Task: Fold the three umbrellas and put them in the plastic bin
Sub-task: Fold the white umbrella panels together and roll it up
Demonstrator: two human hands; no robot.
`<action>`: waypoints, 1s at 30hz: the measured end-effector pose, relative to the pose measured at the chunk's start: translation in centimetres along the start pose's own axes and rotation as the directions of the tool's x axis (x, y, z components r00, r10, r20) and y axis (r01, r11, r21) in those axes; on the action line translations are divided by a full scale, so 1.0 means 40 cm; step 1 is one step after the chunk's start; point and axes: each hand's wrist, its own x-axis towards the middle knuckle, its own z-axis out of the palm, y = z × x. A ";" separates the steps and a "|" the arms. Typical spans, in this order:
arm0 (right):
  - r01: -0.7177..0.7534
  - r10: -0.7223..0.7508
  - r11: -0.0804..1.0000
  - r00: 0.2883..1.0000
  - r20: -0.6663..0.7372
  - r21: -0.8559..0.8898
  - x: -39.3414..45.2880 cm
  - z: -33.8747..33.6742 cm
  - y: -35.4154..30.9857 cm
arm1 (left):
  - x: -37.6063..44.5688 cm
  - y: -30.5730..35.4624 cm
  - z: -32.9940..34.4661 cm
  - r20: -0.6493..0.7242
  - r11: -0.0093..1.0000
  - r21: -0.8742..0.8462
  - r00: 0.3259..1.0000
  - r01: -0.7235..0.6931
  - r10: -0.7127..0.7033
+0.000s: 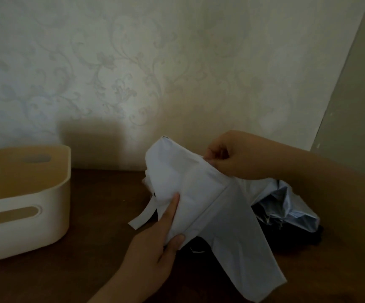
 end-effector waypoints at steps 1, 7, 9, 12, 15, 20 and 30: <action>-0.056 0.059 0.993 0.998 -0.031 0.100 0.007 -0.005 -0.004 | 0.001 -0.005 0.001 0.004 0.999 0.032 1.000 0.006 -0.006; -0.325 0.306 0.936 0.942 0.141 0.138 0.086 -0.026 -0.033 | 0.006 0.000 0.004 0.147 0.970 0.238 0.989 -0.054 0.019; -0.437 0.389 0.873 0.891 0.233 0.216 0.122 -0.007 -0.035 | 0.009 0.013 -0.001 0.176 0.956 0.284 0.984 -0.066 0.016; -0.506 0.444 0.729 0.862 0.244 0.461 0.167 0.030 -0.032 | 0.006 0.016 -0.002 0.154 0.955 0.283 0.987 -0.087 0.044; -0.431 0.419 0.643 0.890 0.180 0.633 0.186 0.045 -0.032 | 0.005 -0.017 0.008 0.134 0.901 0.348 0.965 -0.259 0.226; -0.478 0.356 0.747 0.875 0.329 0.462 0.171 0.020 -0.029 | 0.009 -0.029 0.040 0.175 0.848 0.408 0.941 -0.337 0.289; -0.188 0.199 0.941 0.980 -0.010 0.281 0.176 0.034 -0.012 | 0.004 0.014 0.019 0.273 0.933 0.333 0.961 -0.137 0.043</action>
